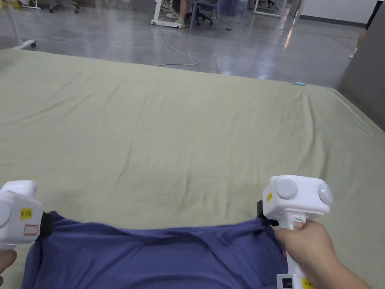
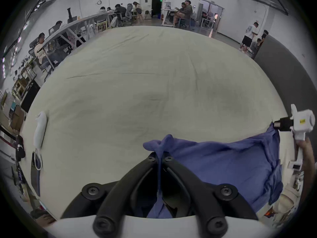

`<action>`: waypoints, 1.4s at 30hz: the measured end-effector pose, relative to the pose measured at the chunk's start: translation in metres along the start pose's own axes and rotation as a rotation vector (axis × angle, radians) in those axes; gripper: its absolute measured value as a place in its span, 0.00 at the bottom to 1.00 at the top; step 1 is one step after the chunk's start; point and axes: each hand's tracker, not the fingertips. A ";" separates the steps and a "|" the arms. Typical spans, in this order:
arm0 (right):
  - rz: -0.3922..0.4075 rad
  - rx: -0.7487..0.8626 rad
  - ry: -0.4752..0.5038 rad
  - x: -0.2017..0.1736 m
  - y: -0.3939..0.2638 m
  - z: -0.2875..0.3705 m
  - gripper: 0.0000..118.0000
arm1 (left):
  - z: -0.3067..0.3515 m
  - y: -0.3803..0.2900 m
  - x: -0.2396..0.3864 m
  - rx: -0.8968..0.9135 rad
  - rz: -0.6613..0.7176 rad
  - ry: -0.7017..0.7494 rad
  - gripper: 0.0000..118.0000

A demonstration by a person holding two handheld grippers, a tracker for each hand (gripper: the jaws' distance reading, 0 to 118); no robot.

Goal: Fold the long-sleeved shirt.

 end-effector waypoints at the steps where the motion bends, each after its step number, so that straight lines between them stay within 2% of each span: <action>1: -0.004 -0.023 0.078 0.004 -0.001 0.006 0.00 | 0.004 -0.001 -0.002 0.003 0.012 -0.011 0.00; 2: -0.025 -0.014 0.108 0.013 -0.006 0.016 0.00 | 0.010 -0.007 0.001 0.005 0.016 -0.016 0.00; 3: -0.077 -0.047 0.192 0.022 -0.014 0.027 0.00 | 0.017 -0.009 0.000 0.012 0.020 -0.021 0.00; 4: -0.112 -0.042 0.235 0.028 -0.020 0.037 0.00 | 0.024 -0.011 -0.001 0.020 0.026 -0.027 0.00; 7: -0.062 0.029 0.212 0.042 -0.036 0.081 0.00 | 0.046 -0.020 0.000 0.037 0.032 -0.045 0.00; 10: -0.043 0.097 0.285 0.053 -0.048 0.137 0.00 | 0.077 -0.023 0.001 0.069 0.044 -0.067 0.00; 13: 0.014 0.174 0.292 0.063 -0.052 0.199 0.00 | 0.117 -0.011 0.001 0.126 0.083 -0.127 0.00; 15: 0.056 0.218 0.268 0.070 -0.040 0.241 0.00 | 0.150 0.003 0.007 0.165 0.080 -0.147 0.00; 17: 0.052 0.256 0.263 0.074 -0.026 0.280 0.00 | 0.180 0.029 0.016 0.225 0.023 -0.130 0.00; 20: 0.063 0.339 0.238 0.079 0.011 0.337 0.00 | 0.224 0.071 0.021 0.287 0.059 -0.208 0.00; 22: 0.071 0.409 0.210 0.084 0.040 0.376 0.00 | 0.251 0.101 0.027 0.315 0.058 -0.200 0.00; 26: 0.065 0.501 0.233 0.084 0.111 0.451 0.00 | 0.309 0.164 0.050 0.426 0.006 -0.180 0.00; 28: 0.115 0.565 0.141 0.072 0.149 0.484 0.00 | 0.334 0.198 0.060 0.479 -0.007 -0.165 0.00; 29: 0.103 0.596 0.104 0.072 0.174 0.498 0.00 | 0.345 0.217 0.065 0.493 0.000 -0.162 0.00; 31: 0.069 0.607 0.132 0.070 0.208 0.523 0.00 | 0.361 0.253 0.073 0.513 0.005 -0.162 0.00; 32: 0.036 0.645 0.111 0.070 0.226 0.536 0.00 | 0.369 0.273 0.076 0.519 0.004 -0.148 0.00; 34: 0.031 0.699 0.022 0.068 0.255 0.562 0.00 | 0.386 0.302 0.081 0.570 0.018 -0.106 0.00; 39: -0.036 0.815 0.016 0.066 0.303 0.619 0.00 | 0.430 0.361 0.085 0.674 0.069 -0.149 0.00; 42: -0.025 0.861 0.019 0.063 0.315 0.633 0.00 | 0.446 0.377 0.092 0.742 0.098 -0.168 0.00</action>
